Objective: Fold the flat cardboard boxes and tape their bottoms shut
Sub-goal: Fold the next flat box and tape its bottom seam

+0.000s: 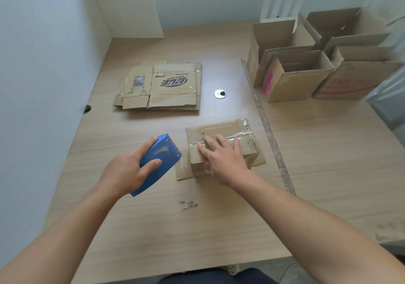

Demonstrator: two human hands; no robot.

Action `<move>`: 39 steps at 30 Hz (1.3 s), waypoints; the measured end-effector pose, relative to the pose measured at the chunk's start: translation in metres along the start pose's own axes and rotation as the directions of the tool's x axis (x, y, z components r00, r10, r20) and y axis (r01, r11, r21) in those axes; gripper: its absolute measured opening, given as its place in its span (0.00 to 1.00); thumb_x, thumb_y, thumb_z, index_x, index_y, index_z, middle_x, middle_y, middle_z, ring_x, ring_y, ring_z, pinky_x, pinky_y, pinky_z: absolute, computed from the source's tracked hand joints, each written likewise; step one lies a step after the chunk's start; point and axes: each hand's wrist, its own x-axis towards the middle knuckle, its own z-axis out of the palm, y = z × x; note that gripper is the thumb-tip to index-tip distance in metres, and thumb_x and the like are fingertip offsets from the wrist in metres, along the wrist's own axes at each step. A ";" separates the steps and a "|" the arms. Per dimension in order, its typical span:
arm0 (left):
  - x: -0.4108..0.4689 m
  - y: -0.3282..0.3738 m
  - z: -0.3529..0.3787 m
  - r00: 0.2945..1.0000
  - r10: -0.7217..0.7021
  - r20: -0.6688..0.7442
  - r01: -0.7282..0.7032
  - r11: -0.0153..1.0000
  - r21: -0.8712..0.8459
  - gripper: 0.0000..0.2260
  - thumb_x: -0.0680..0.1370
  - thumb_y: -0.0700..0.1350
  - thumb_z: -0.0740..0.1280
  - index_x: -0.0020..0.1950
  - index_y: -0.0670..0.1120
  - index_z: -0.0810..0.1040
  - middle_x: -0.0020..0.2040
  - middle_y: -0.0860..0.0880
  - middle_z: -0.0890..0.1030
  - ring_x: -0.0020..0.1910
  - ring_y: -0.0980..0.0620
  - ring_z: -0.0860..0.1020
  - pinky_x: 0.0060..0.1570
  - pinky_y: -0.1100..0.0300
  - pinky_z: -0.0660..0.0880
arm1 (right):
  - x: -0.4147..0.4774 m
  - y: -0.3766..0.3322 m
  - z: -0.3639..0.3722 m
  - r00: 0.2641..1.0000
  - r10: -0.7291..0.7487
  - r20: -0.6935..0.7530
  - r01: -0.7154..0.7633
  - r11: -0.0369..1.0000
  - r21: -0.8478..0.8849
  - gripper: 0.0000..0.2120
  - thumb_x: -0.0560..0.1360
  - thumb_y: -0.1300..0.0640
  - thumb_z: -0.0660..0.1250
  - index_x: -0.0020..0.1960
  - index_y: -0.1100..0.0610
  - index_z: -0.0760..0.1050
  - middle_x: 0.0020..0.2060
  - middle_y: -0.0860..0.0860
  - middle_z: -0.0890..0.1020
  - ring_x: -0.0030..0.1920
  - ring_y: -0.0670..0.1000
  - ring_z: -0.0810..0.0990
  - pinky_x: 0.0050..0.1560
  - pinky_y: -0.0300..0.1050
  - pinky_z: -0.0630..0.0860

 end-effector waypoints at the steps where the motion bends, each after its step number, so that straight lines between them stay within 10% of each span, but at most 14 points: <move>1: -0.001 -0.002 0.000 1.000 0.003 -0.007 -0.003 1.000 -0.006 0.26 0.78 0.61 0.63 0.75 0.70 0.57 0.56 0.55 0.81 0.49 0.49 0.77 0.47 0.50 0.77 | 0.000 0.004 -0.001 1.000 -0.024 0.009 0.024 1.000 0.002 0.29 0.82 0.51 0.59 0.80 0.45 0.51 0.80 0.48 0.51 0.79 0.56 0.48 0.74 0.66 0.48; 6: -0.003 -0.006 -0.003 0.999 0.021 -0.024 -0.020 1.000 0.003 0.26 0.78 0.61 0.63 0.75 0.70 0.57 0.55 0.55 0.81 0.47 0.49 0.77 0.45 0.51 0.77 | -0.002 -0.001 -0.006 0.997 0.065 -0.048 -0.047 0.949 0.312 0.29 0.75 0.32 0.60 0.72 0.42 0.64 0.73 0.46 0.65 0.77 0.52 0.55 0.74 0.65 0.47; 9: -0.005 -0.007 -0.005 0.999 0.046 -0.021 -0.046 0.999 -0.005 0.27 0.78 0.60 0.63 0.74 0.71 0.57 0.54 0.54 0.81 0.47 0.48 0.78 0.45 0.50 0.78 | 0.002 -0.019 -0.002 0.984 0.158 -0.077 -0.138 0.966 0.220 0.34 0.69 0.25 0.57 0.67 0.44 0.63 0.64 0.48 0.66 0.72 0.54 0.57 0.71 0.70 0.48; 15: -0.014 -0.013 -0.005 0.985 0.169 -0.040 -0.168 0.985 0.033 0.29 0.78 0.59 0.66 0.72 0.72 0.52 0.60 0.59 0.78 0.48 0.48 0.77 0.44 0.53 0.76 | -0.006 -0.014 0.010 0.996 -0.008 -0.089 0.021 0.990 0.139 0.24 0.75 0.43 0.64 0.69 0.45 0.63 0.68 0.48 0.62 0.74 0.56 0.54 0.73 0.71 0.46; 21: -0.027 -0.018 -0.006 0.866 0.494 -0.081 -0.472 0.859 0.199 0.25 0.77 0.63 0.59 0.74 0.64 0.61 0.44 0.55 0.80 0.36 0.47 0.79 0.29 0.57 0.75 | -0.024 0.021 0.010 0.973 -0.231 0.004 0.224 0.947 0.232 0.29 0.79 0.63 0.59 0.75 0.40 0.64 0.78 0.41 0.56 0.80 0.51 0.45 0.77 0.52 0.54; 33: -0.039 -0.011 -0.008 0.715 0.693 -0.092 -0.653 0.709 0.266 0.22 0.79 0.58 0.62 0.73 0.57 0.66 0.37 0.52 0.75 0.30 0.48 0.74 0.26 0.58 0.69 | -0.028 -0.013 -0.021 0.971 -0.086 -0.223 0.210 0.750 0.627 0.24 0.77 0.48 0.70 0.72 0.49 0.72 0.68 0.47 0.74 0.70 0.50 0.64 0.71 0.40 0.59; 39: -0.045 0.005 -0.011 0.715 0.694 -0.085 -0.668 0.715 0.206 0.24 0.78 0.59 0.62 0.74 0.57 0.66 0.39 0.53 0.78 0.34 0.49 0.77 0.29 0.58 0.73 | -0.027 -0.027 -0.026 0.966 -0.070 -0.249 0.237 0.626 0.743 0.06 0.77 0.53 0.70 0.49 0.54 0.84 0.60 0.45 0.79 0.66 0.51 0.69 0.68 0.44 0.64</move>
